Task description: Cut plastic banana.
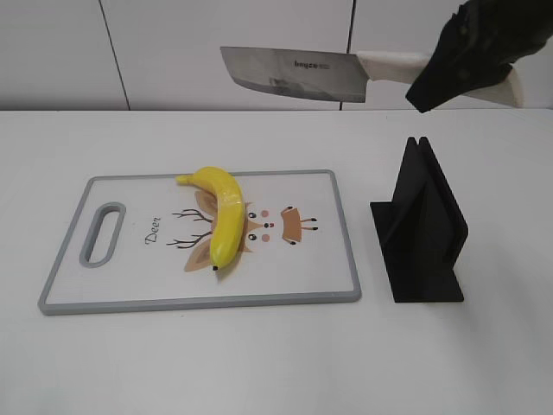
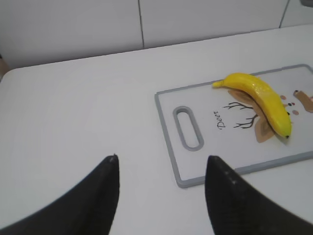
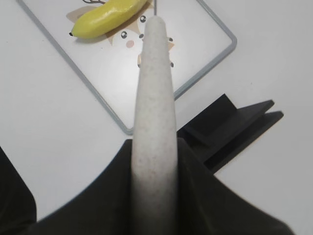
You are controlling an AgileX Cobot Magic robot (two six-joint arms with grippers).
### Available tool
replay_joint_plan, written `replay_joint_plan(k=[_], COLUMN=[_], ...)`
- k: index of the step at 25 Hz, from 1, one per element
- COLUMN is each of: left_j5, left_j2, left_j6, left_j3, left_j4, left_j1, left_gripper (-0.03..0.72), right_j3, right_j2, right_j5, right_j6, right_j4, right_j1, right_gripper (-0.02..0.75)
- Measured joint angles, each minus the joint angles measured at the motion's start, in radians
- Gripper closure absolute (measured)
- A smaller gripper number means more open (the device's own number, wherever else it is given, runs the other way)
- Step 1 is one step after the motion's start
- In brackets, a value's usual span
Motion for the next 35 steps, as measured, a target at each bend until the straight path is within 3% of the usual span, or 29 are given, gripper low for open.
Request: replay_joint_plan(k=[8, 16, 20, 25, 29, 35], left_j5=[-0.061, 0.193, 0.292, 0.341, 0.344, 0.346], left_j2=[0.485, 0.996, 1.21, 1.423, 1.537, 1.649], left_j6=[0.434, 0.813, 0.861, 0.87, 0.915, 0.938], left_j3=[-0.202, -0.629, -0.845, -1.053, -1.101, -1.104], left_j4=[-0.249, -0.389, -0.387, -0.289, -0.266, -0.237], left_j1=[0.0, -0.009, -0.077, -0.19, -0.237, -0.246], left_gripper=[0.169, 0.186, 0.199, 0.213, 0.217, 0.238], right_j3=[-0.172, -0.374, -0.416, -0.419, -0.421, -0.421], right_j2=[0.192, 0.378, 0.449, 0.495, 0.507, 0.541], right_j5=[0.018, 0.118, 0.136, 0.137, 0.138, 0.138], right_j6=[-0.232, -0.466, -0.545, -0.634, -0.664, -0.682], right_j4=[0.015, 0.071, 0.095, 0.132, 0.157, 0.159], right_j1=[0.0, 0.001, 0.019, 0.056, 0.06, 0.06], right_gripper=[0.567, 0.567, 0.568, 0.568, 0.568, 0.568])
